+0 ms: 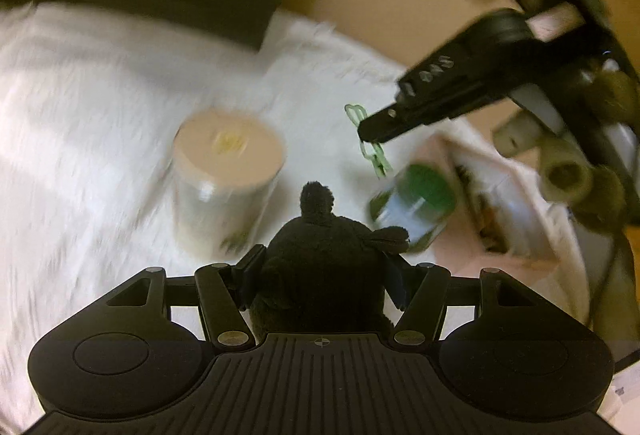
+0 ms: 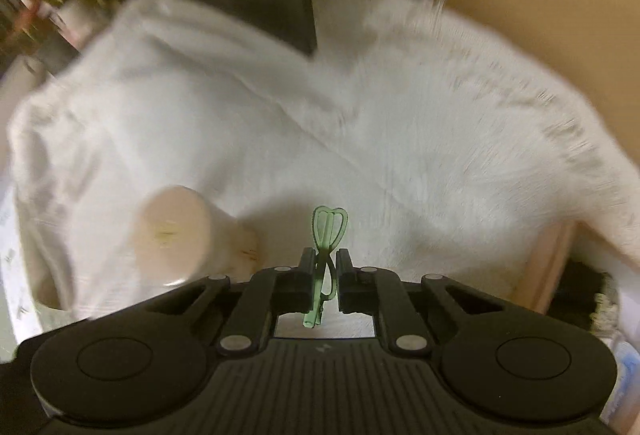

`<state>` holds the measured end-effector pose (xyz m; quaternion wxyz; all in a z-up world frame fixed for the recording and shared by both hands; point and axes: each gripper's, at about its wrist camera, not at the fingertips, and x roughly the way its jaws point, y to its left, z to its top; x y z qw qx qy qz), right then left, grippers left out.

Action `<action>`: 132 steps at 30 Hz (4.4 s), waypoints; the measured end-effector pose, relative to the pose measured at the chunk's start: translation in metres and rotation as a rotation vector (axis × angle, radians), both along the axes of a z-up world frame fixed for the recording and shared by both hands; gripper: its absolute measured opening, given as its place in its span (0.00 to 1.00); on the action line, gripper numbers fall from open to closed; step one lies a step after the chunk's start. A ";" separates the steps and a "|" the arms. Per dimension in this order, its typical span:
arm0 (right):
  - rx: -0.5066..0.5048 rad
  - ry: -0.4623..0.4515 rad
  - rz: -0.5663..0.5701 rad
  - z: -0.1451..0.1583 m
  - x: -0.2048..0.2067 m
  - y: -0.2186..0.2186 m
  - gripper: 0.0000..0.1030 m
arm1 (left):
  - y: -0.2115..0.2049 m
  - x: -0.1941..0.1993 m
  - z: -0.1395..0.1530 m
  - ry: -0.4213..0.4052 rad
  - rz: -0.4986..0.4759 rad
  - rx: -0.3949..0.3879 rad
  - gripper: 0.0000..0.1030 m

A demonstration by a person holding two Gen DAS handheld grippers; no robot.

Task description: Organize soft objects

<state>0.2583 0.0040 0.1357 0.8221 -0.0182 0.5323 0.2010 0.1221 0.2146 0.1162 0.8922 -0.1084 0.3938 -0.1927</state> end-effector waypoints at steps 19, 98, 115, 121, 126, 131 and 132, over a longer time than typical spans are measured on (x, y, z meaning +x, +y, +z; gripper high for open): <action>0.034 -0.382 -0.492 0.078 -0.129 -0.232 0.10 | -0.209 0.122 0.076 -0.004 -0.420 -0.147 0.64; -0.063 -0.499 -0.305 -0.162 -0.277 -0.192 1.00 | -0.208 -0.146 -0.116 -0.215 0.267 0.301 0.93; -0.063 -0.499 -0.305 -0.163 -0.278 -0.192 1.00 | -0.208 -0.144 -0.114 -0.202 0.235 0.329 0.92; -0.063 -0.499 -0.305 -0.163 -0.278 -0.192 1.00 | -0.210 -0.145 -0.113 -0.211 0.220 0.326 0.87; -0.064 -0.499 -0.305 -0.163 -0.278 -0.192 1.00 | -0.210 -0.145 -0.113 -0.213 0.214 0.324 0.86; -0.064 -0.499 -0.305 -0.163 -0.277 -0.192 1.00 | -0.210 -0.145 -0.112 -0.211 0.210 0.321 0.85; -0.064 -0.499 -0.305 -0.163 -0.277 -0.192 1.00 | -0.210 -0.145 -0.112 -0.211 0.208 0.321 0.85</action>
